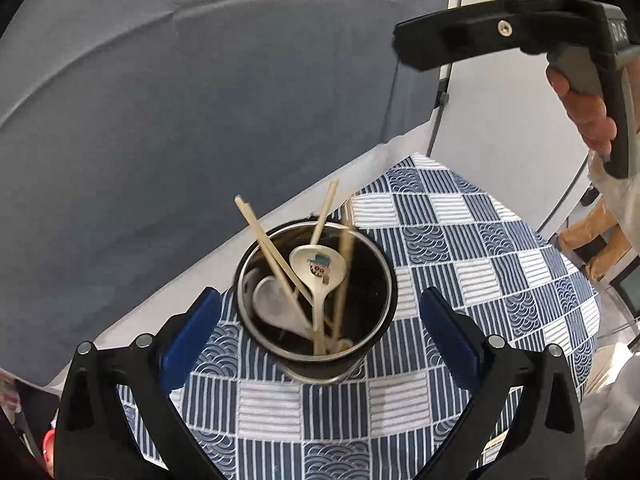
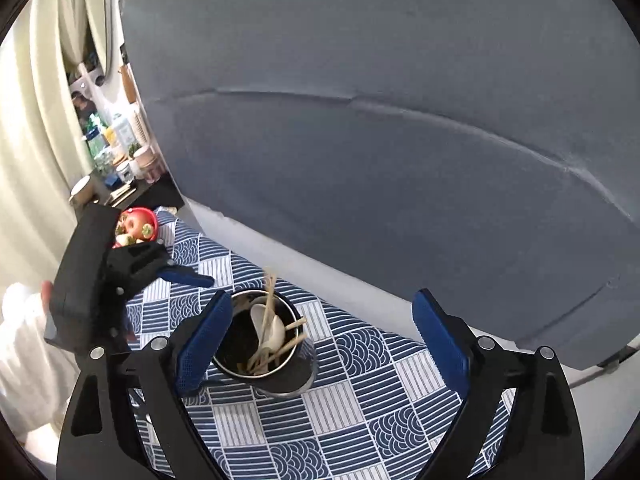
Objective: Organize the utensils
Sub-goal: 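Lower both spoons into the black cup and open both tools, then move both open tools down toward the last white spoon on the cloth, then grasp the white spoon's bowl with the left tool while the right tool grasps its handle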
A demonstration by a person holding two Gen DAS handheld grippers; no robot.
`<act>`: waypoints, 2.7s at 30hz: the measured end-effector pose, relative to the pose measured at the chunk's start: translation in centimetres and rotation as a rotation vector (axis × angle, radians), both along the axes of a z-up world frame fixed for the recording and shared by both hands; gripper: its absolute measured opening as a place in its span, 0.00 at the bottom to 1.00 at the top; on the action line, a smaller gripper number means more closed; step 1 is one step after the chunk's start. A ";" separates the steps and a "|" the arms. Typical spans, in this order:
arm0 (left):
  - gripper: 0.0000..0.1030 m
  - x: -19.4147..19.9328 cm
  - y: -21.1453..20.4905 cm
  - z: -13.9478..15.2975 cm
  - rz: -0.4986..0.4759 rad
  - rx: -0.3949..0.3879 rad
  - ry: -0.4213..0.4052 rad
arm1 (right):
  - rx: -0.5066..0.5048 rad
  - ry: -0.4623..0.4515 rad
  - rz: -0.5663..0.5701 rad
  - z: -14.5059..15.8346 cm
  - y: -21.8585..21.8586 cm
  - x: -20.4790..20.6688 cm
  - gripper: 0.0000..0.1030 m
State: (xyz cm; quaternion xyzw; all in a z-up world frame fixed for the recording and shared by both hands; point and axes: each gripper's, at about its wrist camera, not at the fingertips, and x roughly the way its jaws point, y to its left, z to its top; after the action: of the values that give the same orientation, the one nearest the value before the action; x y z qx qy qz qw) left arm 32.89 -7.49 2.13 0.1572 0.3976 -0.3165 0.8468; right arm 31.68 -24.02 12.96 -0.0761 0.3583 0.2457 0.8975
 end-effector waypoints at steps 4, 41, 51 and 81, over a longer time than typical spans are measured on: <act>0.94 -1.0 0.2 -0.1 -0.007 0.055 -0.007 | 0.000 0.011 0.013 -0.3 -0.5 -0.5 0.86; 0.94 -15.7 0.5 -11.6 0.004 0.128 0.294 | -0.073 0.317 0.016 -16.7 -3.4 -14.5 0.86; 0.94 -16.3 2.0 -13.6 0.043 -0.027 0.413 | -0.118 0.361 0.061 -20.8 -2.1 -18.6 0.86; 0.08 -16.2 -0.5 -16.4 -0.017 -0.011 0.538 | -0.171 0.282 0.072 -27.8 4.2 -25.3 0.33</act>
State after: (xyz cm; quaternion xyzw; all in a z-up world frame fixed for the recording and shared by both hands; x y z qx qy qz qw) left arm 16.66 -7.96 -14.30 0.0662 0.6050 -0.3563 0.7089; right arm 6.41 -19.79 -14.86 -0.1296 0.4975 0.2545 0.8191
